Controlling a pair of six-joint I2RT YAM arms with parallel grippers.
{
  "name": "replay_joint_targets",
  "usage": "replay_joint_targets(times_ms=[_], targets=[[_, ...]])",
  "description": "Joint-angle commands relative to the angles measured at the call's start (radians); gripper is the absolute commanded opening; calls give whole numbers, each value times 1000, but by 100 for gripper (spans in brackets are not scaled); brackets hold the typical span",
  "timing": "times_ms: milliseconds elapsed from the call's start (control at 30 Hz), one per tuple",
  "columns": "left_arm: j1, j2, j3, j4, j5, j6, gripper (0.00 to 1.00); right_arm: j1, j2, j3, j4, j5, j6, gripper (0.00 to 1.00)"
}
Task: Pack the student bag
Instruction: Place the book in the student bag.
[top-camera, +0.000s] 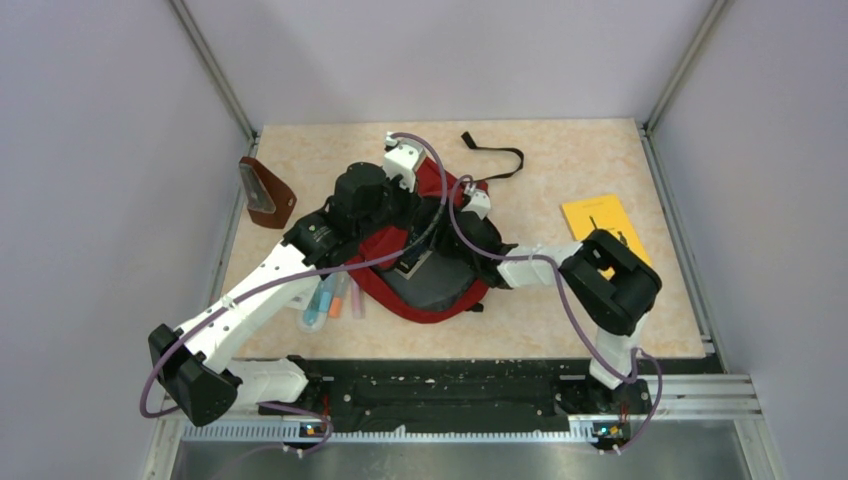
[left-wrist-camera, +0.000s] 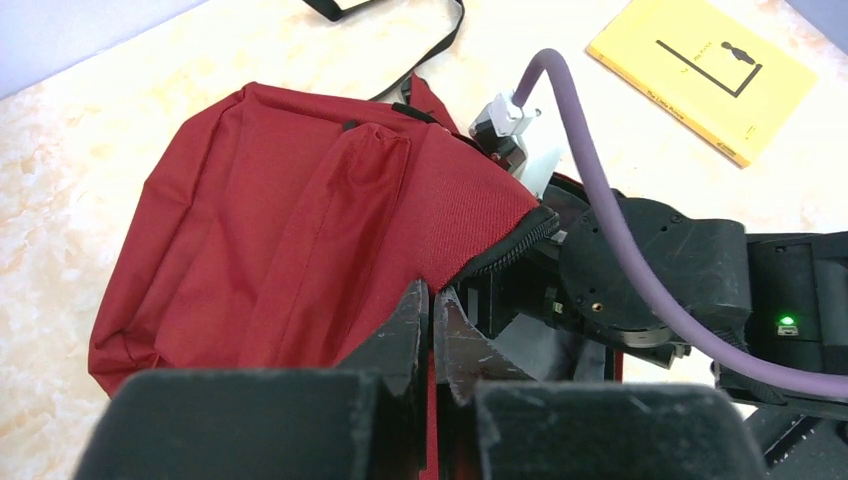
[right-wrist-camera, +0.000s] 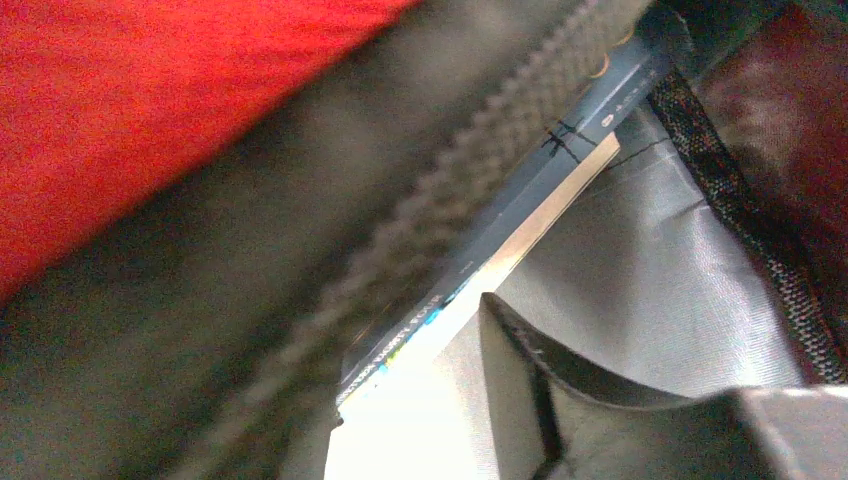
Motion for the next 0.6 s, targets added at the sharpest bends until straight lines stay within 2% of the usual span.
replay_joint_targets(times_ms=[0, 167, 333, 567], targets=[[4, -30, -4, 75, -5, -1, 0, 10, -128, -34, -3, -18, -93, 57], [4, -26, -5, 73, -20, 4, 0, 10, -302, -119, -182, -12, -220, 75], [3, -10, 5, 55, -39, 0, 0, -30, -520, -219, -385, 16, -318, 85], [11, -6, 5, 55, -34, -7, 0, -297, -769, -265, -547, -56, -406, 96]])
